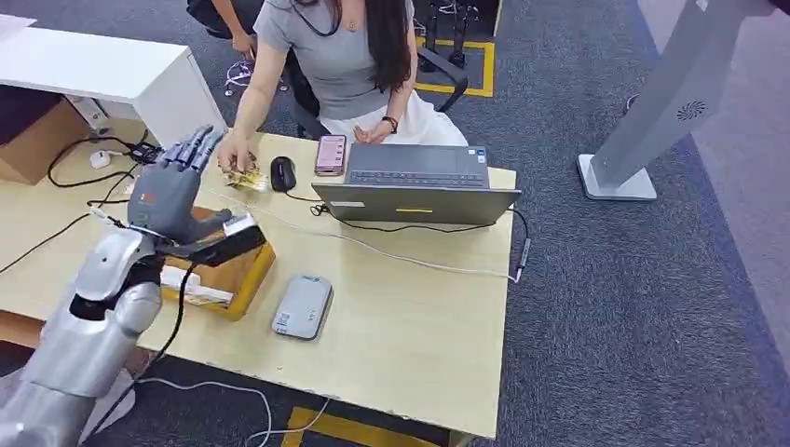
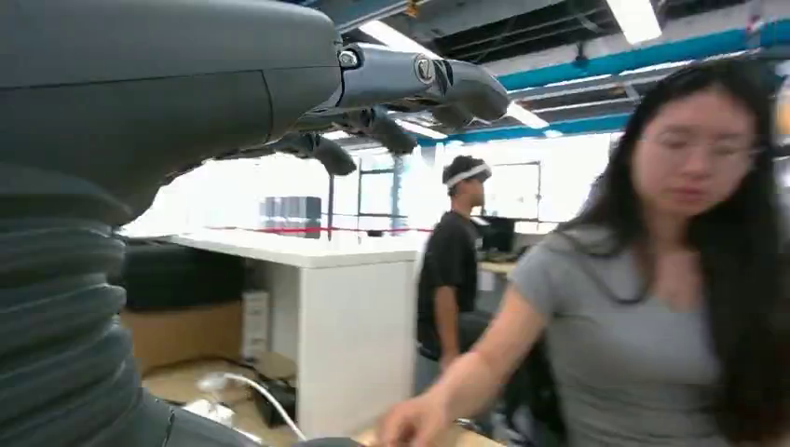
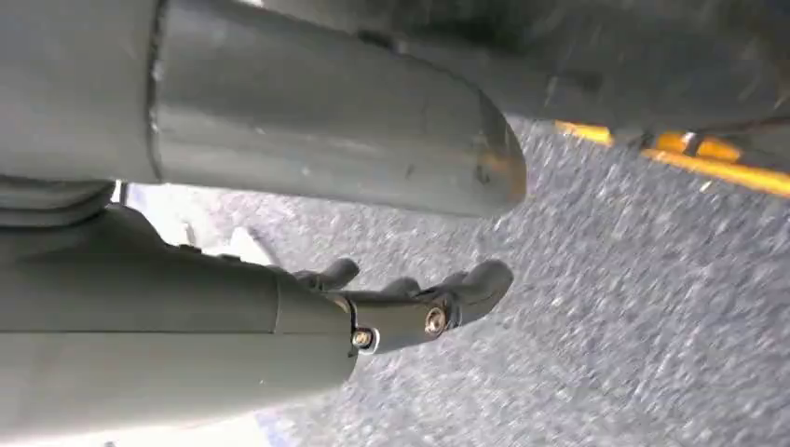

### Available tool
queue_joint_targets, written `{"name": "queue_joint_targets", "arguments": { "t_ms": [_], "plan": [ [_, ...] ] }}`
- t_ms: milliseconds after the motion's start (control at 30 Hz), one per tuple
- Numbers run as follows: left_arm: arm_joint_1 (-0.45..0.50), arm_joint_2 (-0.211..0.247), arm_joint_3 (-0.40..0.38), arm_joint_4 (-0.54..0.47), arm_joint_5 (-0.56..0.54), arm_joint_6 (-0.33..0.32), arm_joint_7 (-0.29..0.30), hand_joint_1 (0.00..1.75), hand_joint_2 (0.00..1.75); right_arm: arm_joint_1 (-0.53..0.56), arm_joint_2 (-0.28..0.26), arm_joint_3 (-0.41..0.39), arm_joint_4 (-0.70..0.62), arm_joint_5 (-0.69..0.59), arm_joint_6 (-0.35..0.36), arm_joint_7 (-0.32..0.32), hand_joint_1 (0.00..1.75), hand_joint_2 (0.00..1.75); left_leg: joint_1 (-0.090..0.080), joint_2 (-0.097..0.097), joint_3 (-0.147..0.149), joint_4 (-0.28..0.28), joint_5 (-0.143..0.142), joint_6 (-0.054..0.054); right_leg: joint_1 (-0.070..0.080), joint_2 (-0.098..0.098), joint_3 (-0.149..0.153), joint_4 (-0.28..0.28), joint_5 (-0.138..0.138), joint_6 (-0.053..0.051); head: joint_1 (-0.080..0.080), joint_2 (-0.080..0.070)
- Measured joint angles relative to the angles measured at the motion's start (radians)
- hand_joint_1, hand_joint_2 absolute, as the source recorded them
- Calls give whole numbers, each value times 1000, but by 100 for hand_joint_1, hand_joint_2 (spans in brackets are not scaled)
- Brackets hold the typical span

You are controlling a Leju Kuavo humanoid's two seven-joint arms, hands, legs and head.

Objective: Pass the card to the sensor for recognition and then transmit it.

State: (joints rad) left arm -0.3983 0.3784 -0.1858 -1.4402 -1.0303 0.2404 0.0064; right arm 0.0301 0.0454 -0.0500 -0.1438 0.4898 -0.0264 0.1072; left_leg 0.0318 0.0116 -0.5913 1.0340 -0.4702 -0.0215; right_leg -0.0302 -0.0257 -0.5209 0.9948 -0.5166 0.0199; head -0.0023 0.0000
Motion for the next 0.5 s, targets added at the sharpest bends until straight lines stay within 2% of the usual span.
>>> {"name": "queue_joint_targets", "arguments": {
  "t_ms": [100, 233, 367, 500],
  "plan": [
    [123, -13, 2, -138, 14, 22, -16, 0, 175, 0, 11, 0, 0, -5, -16, 17, 0, 0, 0, 1, 0, 0, 0, 0, 0, 1, -1, 0, 0, 0, 0, 0],
    [257, -13, 4, -265, -6, 10, -42, 0, 175, 1, 17, -2, 0, -19, -10, 7, 0, 0, 0, 1, 0, -1, -1, 0, 0, 1, -1, 0, -1, 0, 0, 0],
    [383, 8, 4, -344, -38, -2, -42, 0, 175, 11, 14, -6, 2, -20, 0, -20, 0, 0, 0, 0, -1, -1, -1, 0, 0, -1, -3, 0, -2, 1, 0, 0],
    [426, 20, 4, -384, -39, -3, -42, 0, 175, 11, 13, -6, 4, -19, 2, -24, 0, 0, 0, -1, -1, -1, 0, 0, 0, -1, -2, 0, -2, 1, 0, 0]
  ]
}}
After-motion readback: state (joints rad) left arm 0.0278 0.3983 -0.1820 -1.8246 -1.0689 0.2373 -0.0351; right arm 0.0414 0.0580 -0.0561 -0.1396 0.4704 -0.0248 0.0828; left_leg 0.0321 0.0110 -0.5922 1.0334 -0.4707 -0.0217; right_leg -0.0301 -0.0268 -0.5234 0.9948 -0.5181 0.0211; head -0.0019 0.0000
